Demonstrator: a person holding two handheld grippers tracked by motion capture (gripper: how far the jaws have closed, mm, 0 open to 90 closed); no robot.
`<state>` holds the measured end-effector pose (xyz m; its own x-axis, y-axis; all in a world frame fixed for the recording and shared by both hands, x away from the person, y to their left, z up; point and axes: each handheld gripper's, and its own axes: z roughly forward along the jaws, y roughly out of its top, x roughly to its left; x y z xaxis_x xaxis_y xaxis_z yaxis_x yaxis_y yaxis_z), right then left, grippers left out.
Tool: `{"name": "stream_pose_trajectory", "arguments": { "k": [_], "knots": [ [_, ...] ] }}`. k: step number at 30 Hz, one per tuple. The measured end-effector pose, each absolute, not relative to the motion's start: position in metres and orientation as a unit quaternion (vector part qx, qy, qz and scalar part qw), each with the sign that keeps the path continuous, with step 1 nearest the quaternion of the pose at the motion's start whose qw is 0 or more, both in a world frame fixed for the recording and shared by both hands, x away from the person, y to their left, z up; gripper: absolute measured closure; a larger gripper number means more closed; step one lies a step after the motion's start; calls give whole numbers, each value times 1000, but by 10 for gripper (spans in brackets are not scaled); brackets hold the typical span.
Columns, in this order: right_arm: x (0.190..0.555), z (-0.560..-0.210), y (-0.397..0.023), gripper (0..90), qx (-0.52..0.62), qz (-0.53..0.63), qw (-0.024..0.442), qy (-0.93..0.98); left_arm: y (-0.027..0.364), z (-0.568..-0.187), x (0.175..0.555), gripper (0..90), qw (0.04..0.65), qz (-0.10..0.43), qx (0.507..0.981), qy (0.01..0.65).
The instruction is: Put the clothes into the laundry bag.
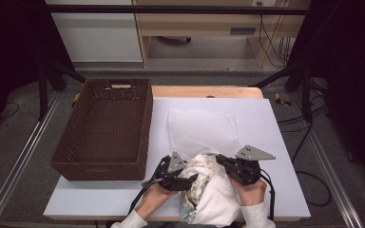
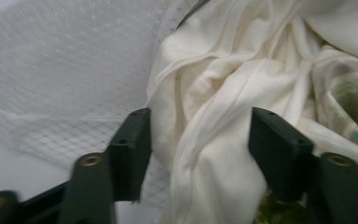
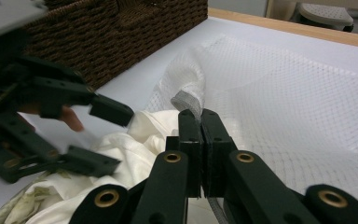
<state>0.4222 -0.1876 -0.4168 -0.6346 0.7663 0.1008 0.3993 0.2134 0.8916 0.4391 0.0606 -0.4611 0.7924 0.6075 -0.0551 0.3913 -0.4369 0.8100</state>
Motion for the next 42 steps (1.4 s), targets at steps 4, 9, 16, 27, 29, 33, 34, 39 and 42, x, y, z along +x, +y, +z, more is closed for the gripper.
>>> {"name": "stream_pose_trajectory", "arguments": {
  "k": [4, 9, 16, 27, 29, 33, 34, 39, 42],
  "knots": [
    [423, -418, -186, 888, 385, 493, 184, 758, 50, -467, 442, 692, 440, 108, 840, 297],
    [424, -418, -186, 889, 383, 493, 185, 759, 42, -464, 437, 856, 443, 126, 838, 292],
    [424, -417, -183, 890, 378, 499, 182, 758, 20, -438, 419, 864, 460, 159, 839, 244],
    [422, -413, -185, 890, 374, 500, 191, 758, -21, -455, 455, 854, 395, 212, 855, 262],
    [423, -414, -187, 890, 380, 501, 189, 754, -14, -453, 454, 813, 408, 199, 851, 265],
    [423, -415, -190, 890, 384, 499, 194, 752, 15, -436, 442, 433, 436, 188, 837, 272],
    [423, -415, -191, 890, 384, 499, 194, 752, 15, -436, 442, 392, 436, 188, 837, 272],
    [423, -415, -190, 889, 385, 499, 192, 752, 53, -436, 441, 291, 429, 213, 830, 286],
    [423, -416, -189, 889, 385, 495, 191, 755, 53, -456, 457, 245, 397, 183, 843, 312]
  ]
}}
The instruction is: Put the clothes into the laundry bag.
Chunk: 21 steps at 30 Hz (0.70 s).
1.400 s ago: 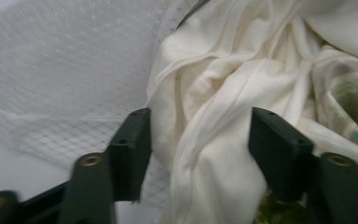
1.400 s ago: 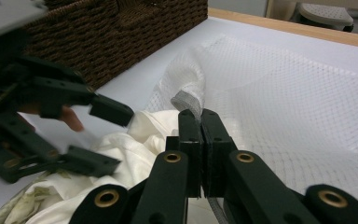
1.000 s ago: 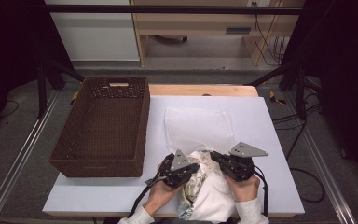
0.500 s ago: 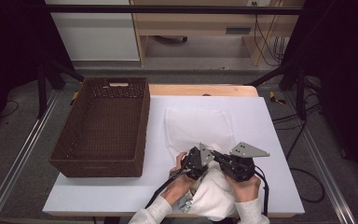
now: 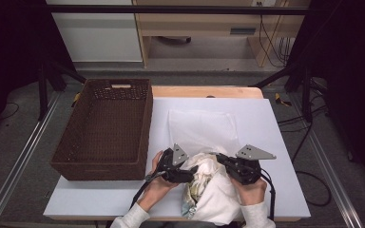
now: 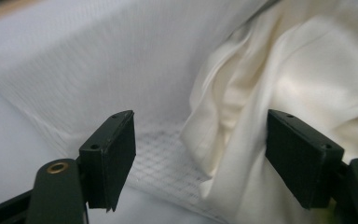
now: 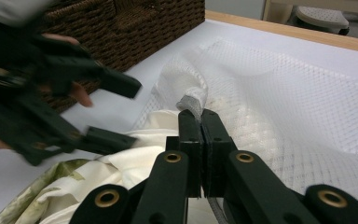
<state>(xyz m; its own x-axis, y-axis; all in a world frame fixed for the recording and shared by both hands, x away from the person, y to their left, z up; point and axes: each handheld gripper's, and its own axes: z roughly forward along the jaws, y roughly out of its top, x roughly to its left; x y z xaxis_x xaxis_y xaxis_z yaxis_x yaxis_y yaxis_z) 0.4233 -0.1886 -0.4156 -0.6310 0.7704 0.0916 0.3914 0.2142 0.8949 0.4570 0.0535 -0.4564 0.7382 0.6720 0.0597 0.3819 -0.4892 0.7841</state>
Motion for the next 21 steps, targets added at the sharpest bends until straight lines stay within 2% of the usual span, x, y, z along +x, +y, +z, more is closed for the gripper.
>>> {"name": "stream_pose_trajectory", "arguments": {
  "k": [2, 4, 7, 8, 9, 11, 16, 21],
  "knots": [
    [424, -416, -188, 889, 384, 494, 189, 757, 51, -469, 465, 249, 396, 165, 845, 319],
    [424, -416, -188, 889, 384, 493, 189, 757, 51, -472, 468, 321, 419, 135, 840, 317],
    [425, -417, -189, 889, 385, 494, 188, 756, 50, -472, 466, 607, 425, 122, 846, 299],
    [425, -417, -189, 889, 385, 494, 189, 756, 46, -469, 461, 734, 422, 127, 851, 286],
    [425, -417, -188, 889, 384, 494, 190, 757, 44, -466, 457, 790, 420, 139, 851, 283],
    [424, -417, -188, 889, 383, 493, 192, 757, 42, -456, 446, 824, 431, 149, 848, 272],
    [425, -418, -185, 890, 383, 497, 186, 757, 31, -431, 422, 827, 461, 163, 842, 229],
    [423, -416, -187, 891, 374, 507, 185, 754, 4, -435, 431, 825, 432, 178, 852, 237]
  ]
}}
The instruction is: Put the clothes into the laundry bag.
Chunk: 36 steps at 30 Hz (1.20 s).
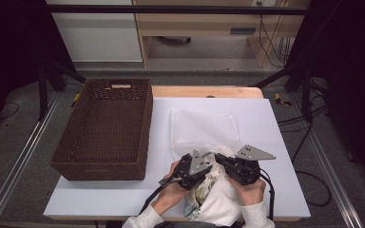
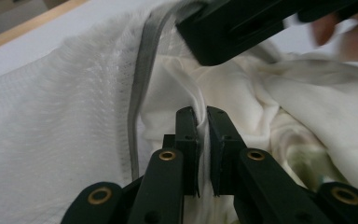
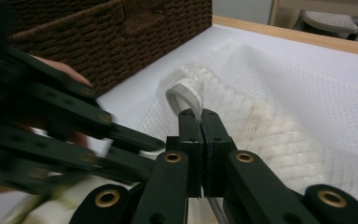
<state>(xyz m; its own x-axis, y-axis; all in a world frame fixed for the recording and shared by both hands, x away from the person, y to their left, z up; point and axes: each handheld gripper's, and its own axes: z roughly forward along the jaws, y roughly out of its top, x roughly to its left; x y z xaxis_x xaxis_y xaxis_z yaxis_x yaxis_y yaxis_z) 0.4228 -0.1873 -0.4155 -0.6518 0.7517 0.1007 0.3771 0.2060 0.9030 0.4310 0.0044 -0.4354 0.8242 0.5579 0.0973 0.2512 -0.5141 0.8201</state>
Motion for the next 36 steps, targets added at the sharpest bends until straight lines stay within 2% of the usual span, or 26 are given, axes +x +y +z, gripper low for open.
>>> {"name": "stream_pose_trajectory", "arguments": {
  "k": [5, 9, 13, 15, 20, 21, 25, 26, 27, 28, 30, 33, 34, 35, 36],
  "knots": [
    [418, -410, -189, 891, 361, 520, 180, 753, -9, -458, 457, 827, 392, 196, 857, 271],
    [416, -408, -194, 891, 367, 507, 183, 758, 0, -457, 460, 799, 400, 190, 850, 284],
    [418, -412, -198, 890, 373, 504, 179, 759, 16, -441, 445, 488, 420, 188, 842, 281],
    [418, -413, -198, 890, 374, 503, 180, 759, 21, -435, 439, 389, 430, 182, 840, 276],
    [418, -414, -198, 889, 376, 500, 182, 759, 39, -425, 409, 270, 441, 177, 844, 248],
    [419, -414, -198, 889, 378, 501, 182, 757, 38, -431, 404, 254, 437, 154, 850, 250],
    [420, -416, -196, 889, 378, 496, 180, 760, 25, -447, 409, 253, 422, 161, 854, 258],
    [420, -416, -196, 889, 378, 496, 180, 760, 20, -452, 415, 253, 422, 141, 855, 266],
    [421, -418, -195, 889, 380, 490, 180, 763, 13, -464, 427, 294, 417, 101, 860, 276],
    [422, -419, -195, 889, 381, 492, 178, 763, 11, -469, 432, 318, 419, 92, 860, 278],
    [423, -420, -195, 889, 382, 491, 175, 763, 10, -470, 432, 411, 420, 100, 860, 272],
    [424, -421, -194, 890, 383, 493, 171, 763, 7, -466, 425, 646, 411, 123, 866, 258],
    [424, -421, -194, 890, 383, 493, 171, 763, 6, -465, 421, 646, 406, 138, 867, 254],
    [423, -421, -192, 890, 381, 491, 172, 764, 5, -460, 414, 711, 403, 153, 867, 252],
    [423, -421, -192, 890, 378, 490, 173, 766, 6, -456, 412, 717, 408, 156, 864, 249]
  ]
}}
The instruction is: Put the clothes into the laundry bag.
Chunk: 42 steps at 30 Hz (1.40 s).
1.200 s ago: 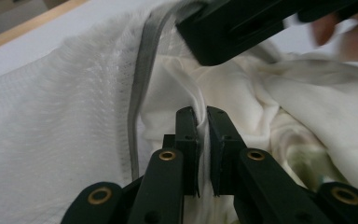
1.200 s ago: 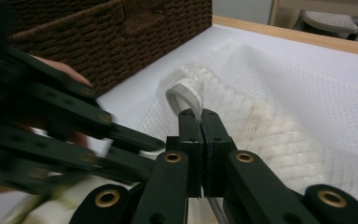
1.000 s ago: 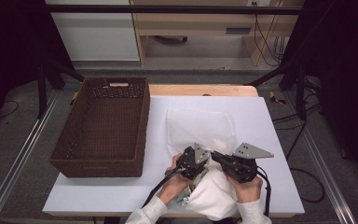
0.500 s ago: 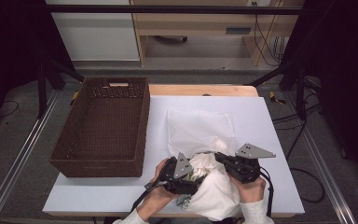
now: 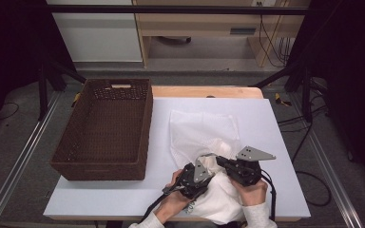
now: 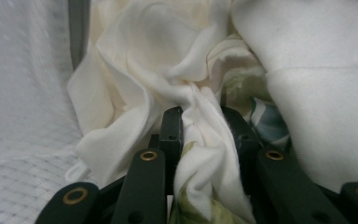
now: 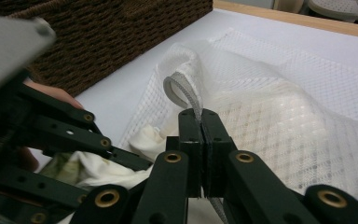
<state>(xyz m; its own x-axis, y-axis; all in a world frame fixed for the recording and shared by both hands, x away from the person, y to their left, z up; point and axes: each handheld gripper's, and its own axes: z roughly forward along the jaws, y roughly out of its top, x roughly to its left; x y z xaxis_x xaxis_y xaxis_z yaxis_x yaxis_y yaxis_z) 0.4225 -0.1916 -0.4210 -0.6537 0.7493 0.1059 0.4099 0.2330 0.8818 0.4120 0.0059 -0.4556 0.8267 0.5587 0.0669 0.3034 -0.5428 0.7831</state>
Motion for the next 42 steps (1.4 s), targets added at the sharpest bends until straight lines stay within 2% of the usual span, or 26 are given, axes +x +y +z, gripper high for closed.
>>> {"name": "stream_pose_trajectory", "arguments": {
  "k": [3, 7, 11, 12, 14, 18, 22, 25, 31, 37, 38, 39, 40, 41, 42],
  "knots": [
    [422, -420, -191, 890, 377, 491, 173, 766, 14, -438, 407, 721, 433, 162, 851, 249],
    [419, -417, -190, 892, 375, 500, 177, 760, 14, -425, 412, 718, 432, 171, 850, 250],
    [417, -415, -189, 891, 368, 501, 177, 763, 3, -430, 423, 712, 411, 176, 857, 257],
    [416, -415, -187, 891, 364, 497, 175, 768, -7, -440, 434, 709, 395, 191, 857, 271],
    [416, -414, -186, 891, 362, 498, 174, 769, -13, -451, 449, 701, 379, 181, 859, 294],
    [415, -413, -191, 891, 369, 499, 175, 764, -11, -458, 462, 657, 399, 166, 849, 306],
    [417, -415, -197, 891, 379, 495, 179, 761, -4, -453, 455, 462, 402, 180, 846, 300],
    [418, -416, -199, 890, 385, 495, 184, 757, 17, -433, 440, 348, 425, 176, 837, 298],
    [419, -415, -199, 890, 387, 495, 185, 756, 29, -411, 410, 257, 451, 161, 834, 273],
    [420, -416, -196, 890, 387, 495, 186, 756, -2, -445, 415, 122, 403, 143, 859, 280],
    [420, -416, -196, 890, 386, 493, 186, 757, -8, -455, 424, 126, 408, 126, 858, 286],
    [420, -416, -196, 890, 386, 493, 186, 757, -8, -455, 424, 168, 408, 126, 858, 286],
    [421, -417, -195, 890, 387, 492, 185, 758, -9, -456, 427, 168, 412, 123, 857, 284],
    [421, -417, -195, 890, 387, 491, 186, 758, -9, -455, 427, 264, 415, 123, 855, 284],
    [422, -418, -194, 891, 387, 490, 181, 760, -9, -454, 425, 432, 420, 127, 856, 274]
  ]
}}
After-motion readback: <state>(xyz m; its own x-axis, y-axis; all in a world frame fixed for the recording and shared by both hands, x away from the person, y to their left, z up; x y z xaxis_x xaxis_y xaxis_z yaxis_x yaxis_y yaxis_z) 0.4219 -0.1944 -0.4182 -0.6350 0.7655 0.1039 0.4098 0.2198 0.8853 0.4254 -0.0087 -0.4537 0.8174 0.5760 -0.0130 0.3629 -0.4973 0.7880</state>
